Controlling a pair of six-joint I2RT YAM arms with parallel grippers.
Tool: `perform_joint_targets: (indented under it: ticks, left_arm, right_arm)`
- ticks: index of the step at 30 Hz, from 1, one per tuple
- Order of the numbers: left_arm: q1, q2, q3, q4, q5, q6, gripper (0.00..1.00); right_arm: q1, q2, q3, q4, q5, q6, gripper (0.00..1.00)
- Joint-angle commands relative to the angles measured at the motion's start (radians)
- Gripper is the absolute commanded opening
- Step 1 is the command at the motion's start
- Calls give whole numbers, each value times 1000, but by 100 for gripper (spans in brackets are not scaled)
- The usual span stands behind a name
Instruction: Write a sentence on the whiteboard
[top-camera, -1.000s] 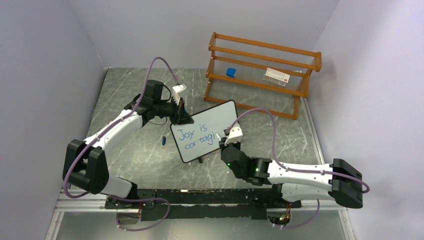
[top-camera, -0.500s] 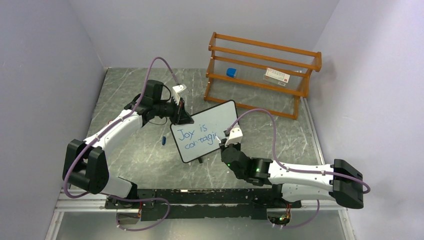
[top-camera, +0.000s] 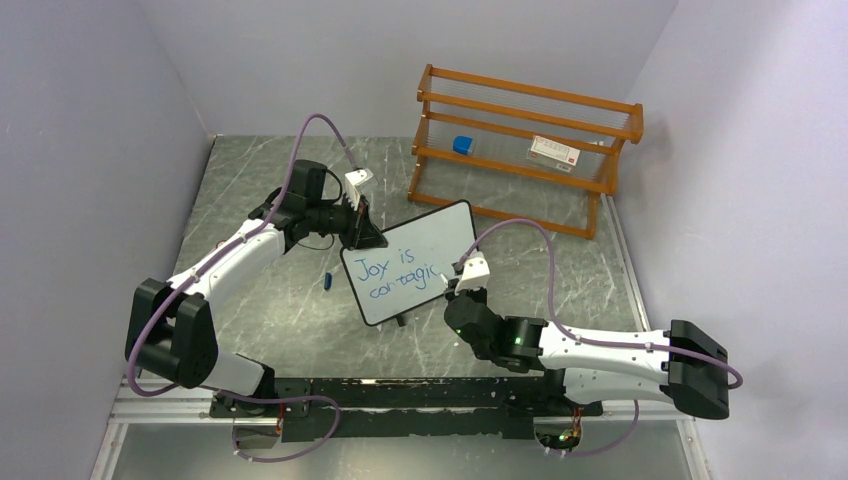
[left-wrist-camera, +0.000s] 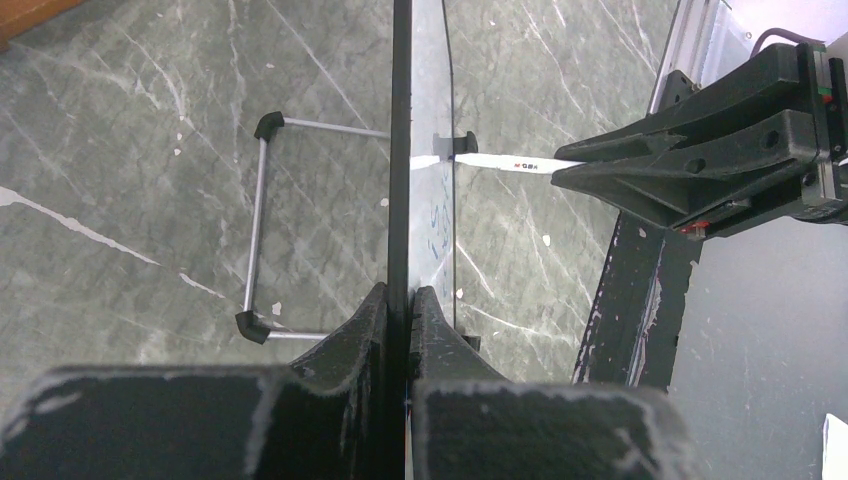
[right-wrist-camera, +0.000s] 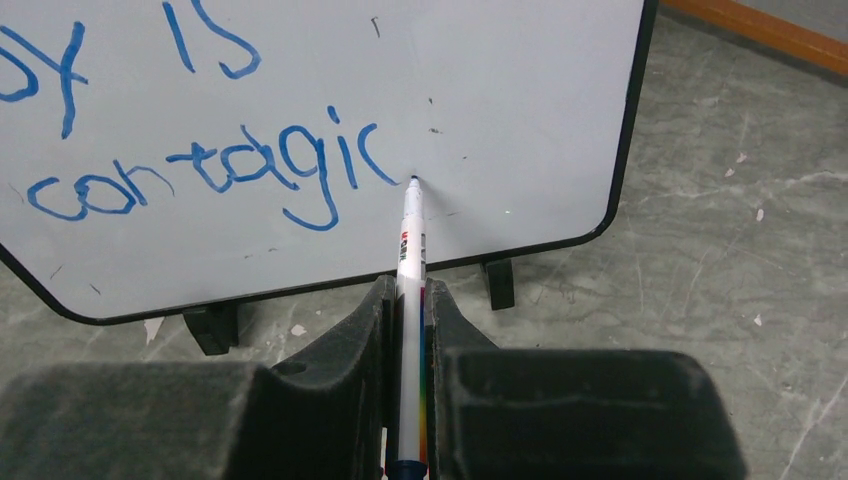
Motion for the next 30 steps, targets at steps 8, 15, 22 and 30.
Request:
perform_joint_targets:
  ticks: [8,15,22,30]
  left_arm:
    - [3,42,-13,-70,-136,79,5]
    - [3,46,-12,-71,-140,78,5]
    - [3,47,-10,-70,-138,77,5]
    - [3,47,-10,-69,-133,77,5]
  right_arm:
    - [-16,6,21,89,36,-47,0]
    - [-16,-37,28,105,-6,-85,0]
    - [-14,-17,33,131,-18,-110,0]
    - [-22,20,36,157,-19,-115,0]
